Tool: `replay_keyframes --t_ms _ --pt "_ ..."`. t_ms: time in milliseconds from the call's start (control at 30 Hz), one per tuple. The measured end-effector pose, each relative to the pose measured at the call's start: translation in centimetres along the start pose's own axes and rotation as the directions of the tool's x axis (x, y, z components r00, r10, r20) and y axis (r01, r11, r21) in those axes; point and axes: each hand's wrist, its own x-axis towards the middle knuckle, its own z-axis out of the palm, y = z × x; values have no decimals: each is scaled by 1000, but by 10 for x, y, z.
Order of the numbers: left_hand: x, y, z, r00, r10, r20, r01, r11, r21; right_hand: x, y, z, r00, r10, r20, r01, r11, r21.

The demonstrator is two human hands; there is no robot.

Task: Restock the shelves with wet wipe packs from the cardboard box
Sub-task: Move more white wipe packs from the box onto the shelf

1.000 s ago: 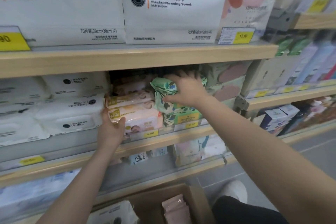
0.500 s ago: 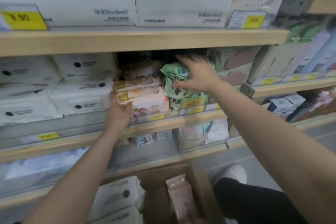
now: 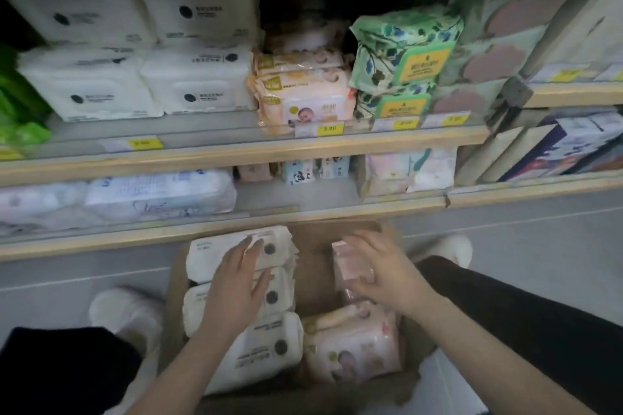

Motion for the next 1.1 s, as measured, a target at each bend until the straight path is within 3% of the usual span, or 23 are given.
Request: replay_keyframes --t_ms 100,200,300,467,533,667,767,833,967,1100 --pt "-33 -20 21 994 -59 96 50 994 94 -21 3 41 963 29 266 -22 999 -29" --pt "-50 -32 38 983 -40 179 3 979 205 -27 4 70 873 63 483 8 989 -144" --pt "-51 -33 44 978 -57 198 10 973 230 -22 3 75 776 157 611 1 969 -249" --pt "-51 -34 46 983 -38 181 -10 967 256 -5 5 71 630 194 752 -14 971 -239" --pt "-49 -32 44 982 -44 181 -5 965 262 -7 4 74 644 196 739 -31 973 -231" --pt "-29 -33 30 991 1 137 -34 971 237 -9 -1 58 773 166 613 -4 966 -257" --pt "-1 -40 14 995 -12 96 -10 973 231 -2 -2 27 856 215 470 -123 968 -217" --pt "13 -46 7 990 -59 128 29 974 224 6 -1 7 894 249 371 -229 968 -98" --pt "31 -64 0 968 -54 245 -8 970 244 16 2 -21 911 354 210 -377 922 84" --pt "43 -76 -2 970 -29 239 -43 956 291 13 8 -25 879 455 145 -475 866 157"
